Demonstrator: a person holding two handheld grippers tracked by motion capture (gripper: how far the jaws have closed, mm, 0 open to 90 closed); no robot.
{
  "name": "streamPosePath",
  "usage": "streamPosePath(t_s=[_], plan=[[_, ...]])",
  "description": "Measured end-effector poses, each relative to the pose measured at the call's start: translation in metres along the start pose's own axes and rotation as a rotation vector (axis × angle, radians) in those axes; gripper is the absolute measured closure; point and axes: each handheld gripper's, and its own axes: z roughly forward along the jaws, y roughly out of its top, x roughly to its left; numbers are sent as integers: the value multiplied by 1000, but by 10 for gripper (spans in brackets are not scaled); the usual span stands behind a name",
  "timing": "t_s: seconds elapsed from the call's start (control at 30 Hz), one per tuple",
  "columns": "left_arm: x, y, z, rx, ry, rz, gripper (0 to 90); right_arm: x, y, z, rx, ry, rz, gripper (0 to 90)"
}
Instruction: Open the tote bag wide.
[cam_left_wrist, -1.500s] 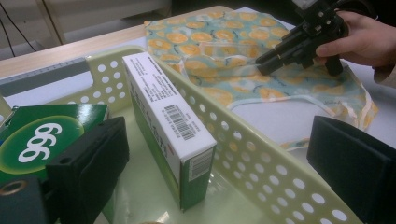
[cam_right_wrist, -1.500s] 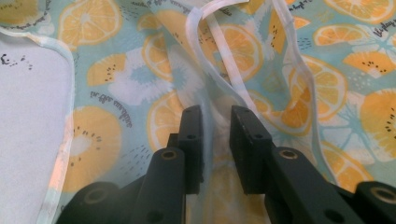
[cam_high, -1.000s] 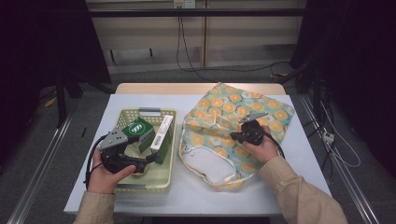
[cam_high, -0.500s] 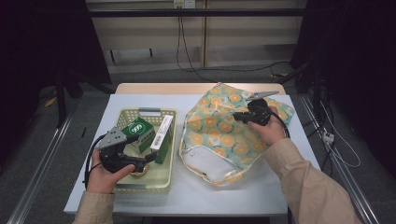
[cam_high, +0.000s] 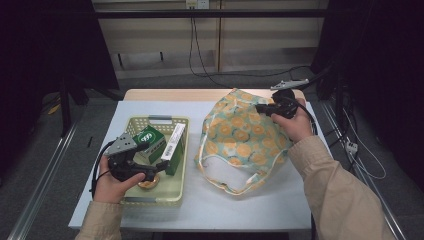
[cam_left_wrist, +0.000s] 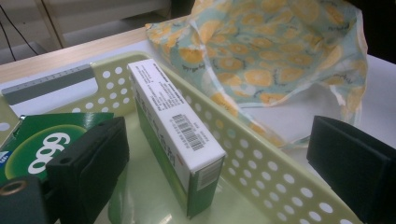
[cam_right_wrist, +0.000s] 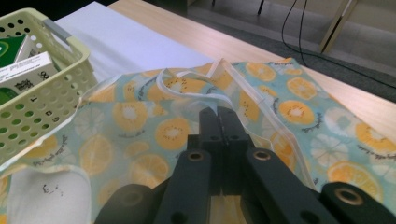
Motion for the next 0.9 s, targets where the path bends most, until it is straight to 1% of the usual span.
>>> streamPosePath(t_s=[0.07, 0.13, 0.2, 0.27, 0.3, 0.37, 0.43, 0.63, 0.67, 0.73, 0.8, 0.87, 0.9], plan=[[3, 2, -1, 2, 1, 8, 55, 0, 3, -1, -2, -2, -5, 900], [6, 3, -1, -3, -13, 1, 55, -1, 5, -1, -8, -6, 2, 900], [10, 3, -3, -9, -10, 2, 57, -1, 5, 0, -12, -4, 8, 900], [14, 3, -4, -10, -12, -1, 56, 0, 6, 0, -11, -6, 1, 900], [16, 3, -5, -9, -5, 0, 56, 0, 7, -1, -14, -6, 3, 900], [20, 3, -5, -4, -12, 6, 55, 0, 9, -3, -21, -10, 4, 900], [22, 2, -4, 5, -11, 2, 55, 0, 11, -5, -28, -14, 7, 900], [27, 0, -1, 13, -19, 4, 55, 0, 20, -9, -33, -28, -1, 900], [28, 1, -1, 16, -20, 15, 54, -1, 21, -10, -33, -30, -4, 900], [30, 0, 1, 20, -22, 9, 54, -2, 22, -10, -33, -32, -1, 900], [32, -1, 3, 33, -19, 20, 54, -4, 23, -9, -33, -39, 0, 900], [34, -2, 5, 41, -16, 20, 55, -6, 23, -9, -42, -47, 3, 900], [35, -3, 6, 43, -22, 17, 55, -7, 23, -9, -43, -47, 13, 900]])
